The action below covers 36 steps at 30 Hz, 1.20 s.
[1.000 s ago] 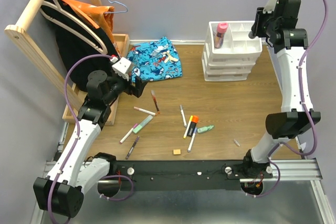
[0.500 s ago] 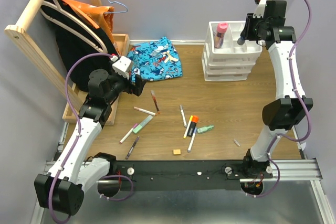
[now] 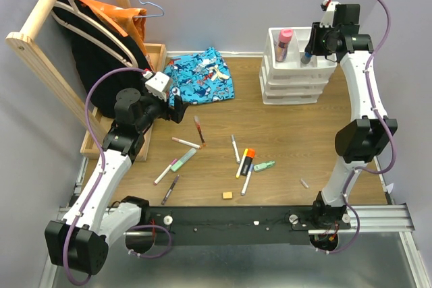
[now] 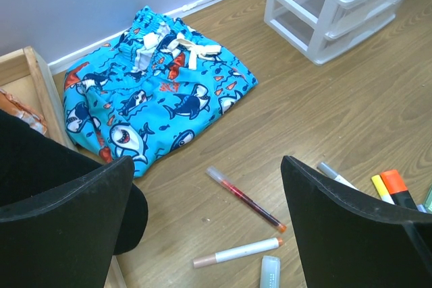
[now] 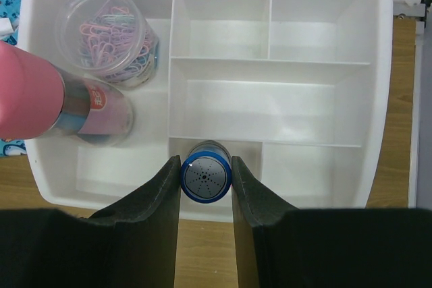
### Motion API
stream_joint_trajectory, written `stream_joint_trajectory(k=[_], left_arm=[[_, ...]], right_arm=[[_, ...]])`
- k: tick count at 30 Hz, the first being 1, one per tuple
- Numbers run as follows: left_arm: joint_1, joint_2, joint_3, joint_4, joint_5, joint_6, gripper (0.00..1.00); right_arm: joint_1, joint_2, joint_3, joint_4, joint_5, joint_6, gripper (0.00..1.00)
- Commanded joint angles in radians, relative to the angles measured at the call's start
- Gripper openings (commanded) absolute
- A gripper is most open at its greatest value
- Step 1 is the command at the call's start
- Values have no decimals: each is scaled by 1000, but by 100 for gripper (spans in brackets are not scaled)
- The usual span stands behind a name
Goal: Sort the stationery into containers
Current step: Place the stationery in the storage box.
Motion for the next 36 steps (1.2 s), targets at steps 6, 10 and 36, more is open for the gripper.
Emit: stream_joint_trajectory(k=[6, 10, 36], left_arm=[[-5, 0, 3, 16, -31, 15, 99], [-6, -5, -3, 26, -29, 9, 99], [-55, -72, -10, -230, 55, 38, 99]], right_arm=[[4, 16, -8, 8, -20, 10, 59], [5, 0, -29, 16, -13, 12, 67], [59, -596, -732, -65, -495, -92, 66]])
